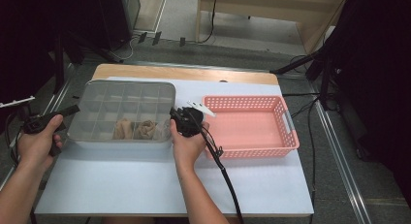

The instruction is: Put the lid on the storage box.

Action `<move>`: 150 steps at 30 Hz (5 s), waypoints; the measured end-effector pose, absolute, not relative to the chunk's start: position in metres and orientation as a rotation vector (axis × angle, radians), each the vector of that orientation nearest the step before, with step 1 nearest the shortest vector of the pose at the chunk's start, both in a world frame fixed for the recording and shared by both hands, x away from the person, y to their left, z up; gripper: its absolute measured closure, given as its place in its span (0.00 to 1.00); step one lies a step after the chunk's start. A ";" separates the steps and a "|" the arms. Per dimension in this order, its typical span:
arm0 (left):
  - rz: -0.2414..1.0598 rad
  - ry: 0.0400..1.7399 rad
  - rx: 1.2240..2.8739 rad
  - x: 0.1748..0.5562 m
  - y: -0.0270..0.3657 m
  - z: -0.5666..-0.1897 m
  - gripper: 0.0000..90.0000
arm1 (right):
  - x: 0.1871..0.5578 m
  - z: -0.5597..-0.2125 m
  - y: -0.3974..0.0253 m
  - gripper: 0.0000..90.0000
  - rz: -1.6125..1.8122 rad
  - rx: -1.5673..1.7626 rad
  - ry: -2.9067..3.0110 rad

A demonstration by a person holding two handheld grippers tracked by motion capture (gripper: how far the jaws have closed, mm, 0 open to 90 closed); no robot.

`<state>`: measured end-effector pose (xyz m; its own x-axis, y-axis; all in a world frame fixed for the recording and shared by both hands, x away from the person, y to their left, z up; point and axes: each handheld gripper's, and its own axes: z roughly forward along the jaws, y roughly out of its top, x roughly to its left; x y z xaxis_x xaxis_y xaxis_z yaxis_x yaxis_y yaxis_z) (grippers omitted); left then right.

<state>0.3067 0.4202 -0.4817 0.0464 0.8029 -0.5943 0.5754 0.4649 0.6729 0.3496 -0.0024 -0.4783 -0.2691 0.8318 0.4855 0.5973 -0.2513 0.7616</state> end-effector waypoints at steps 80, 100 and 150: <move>0.543 1.377 1.445 0.160 0.348 -0.528 0.10 | 0.219 -0.498 -0.035 0.37 1.533 1.171 1.999; 0.549 1.403 1.459 0.163 0.345 -0.536 0.07 | 0.188 -0.512 -0.090 0.19 1.563 1.119 2.062; 0.522 1.385 1.450 0.163 0.347 -0.537 0.07 | 0.180 -0.529 -0.299 0.18 1.371 1.383 1.742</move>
